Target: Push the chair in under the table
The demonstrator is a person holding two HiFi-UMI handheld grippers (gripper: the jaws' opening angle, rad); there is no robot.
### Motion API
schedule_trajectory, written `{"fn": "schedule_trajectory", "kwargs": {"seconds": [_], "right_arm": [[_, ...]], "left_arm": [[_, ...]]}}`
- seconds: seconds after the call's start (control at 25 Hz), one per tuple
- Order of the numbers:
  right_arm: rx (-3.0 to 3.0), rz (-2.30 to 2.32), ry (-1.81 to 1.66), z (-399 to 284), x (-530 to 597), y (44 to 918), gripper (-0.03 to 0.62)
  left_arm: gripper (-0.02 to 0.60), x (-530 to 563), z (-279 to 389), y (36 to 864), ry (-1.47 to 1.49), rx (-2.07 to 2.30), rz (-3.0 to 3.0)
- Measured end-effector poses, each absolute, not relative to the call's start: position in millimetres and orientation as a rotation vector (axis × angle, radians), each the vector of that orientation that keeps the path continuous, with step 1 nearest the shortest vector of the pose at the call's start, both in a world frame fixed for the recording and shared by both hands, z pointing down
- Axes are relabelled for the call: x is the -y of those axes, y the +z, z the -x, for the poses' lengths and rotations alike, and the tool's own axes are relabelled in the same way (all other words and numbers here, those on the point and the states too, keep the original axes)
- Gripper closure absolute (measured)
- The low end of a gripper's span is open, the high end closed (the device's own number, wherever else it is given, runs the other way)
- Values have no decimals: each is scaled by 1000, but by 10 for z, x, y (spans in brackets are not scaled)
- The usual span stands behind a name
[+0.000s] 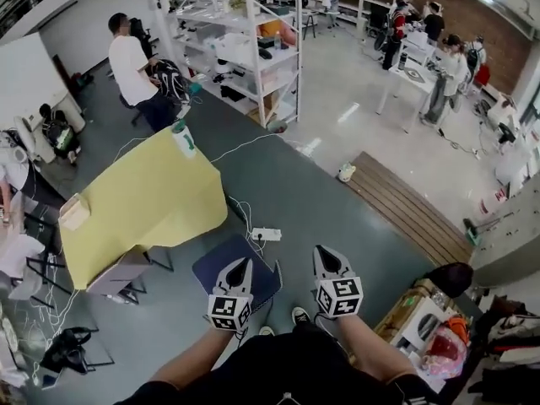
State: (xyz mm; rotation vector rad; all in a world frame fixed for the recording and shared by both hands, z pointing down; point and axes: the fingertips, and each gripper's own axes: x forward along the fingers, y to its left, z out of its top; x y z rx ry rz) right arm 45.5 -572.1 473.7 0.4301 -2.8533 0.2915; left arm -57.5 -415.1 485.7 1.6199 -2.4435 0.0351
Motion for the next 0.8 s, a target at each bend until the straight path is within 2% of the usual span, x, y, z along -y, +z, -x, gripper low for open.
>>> {"fn": "schedule_trajectory", "kwargs": {"seconds": [0.2, 0.44, 0.8], "right_arm": [[2869, -147, 248, 149, 5789, 4726, 579], [2834, 159, 219, 635, 5799, 4826, 579], [2748, 564, 169, 1165, 5040, 4951, 579]], "left_arm": [[572, 4029, 906, 4826, 28, 2609, -1375], [572, 3857, 931, 4877, 29, 2732, -1082], [572, 3054, 898, 4892, 67, 2839, -690]]}}
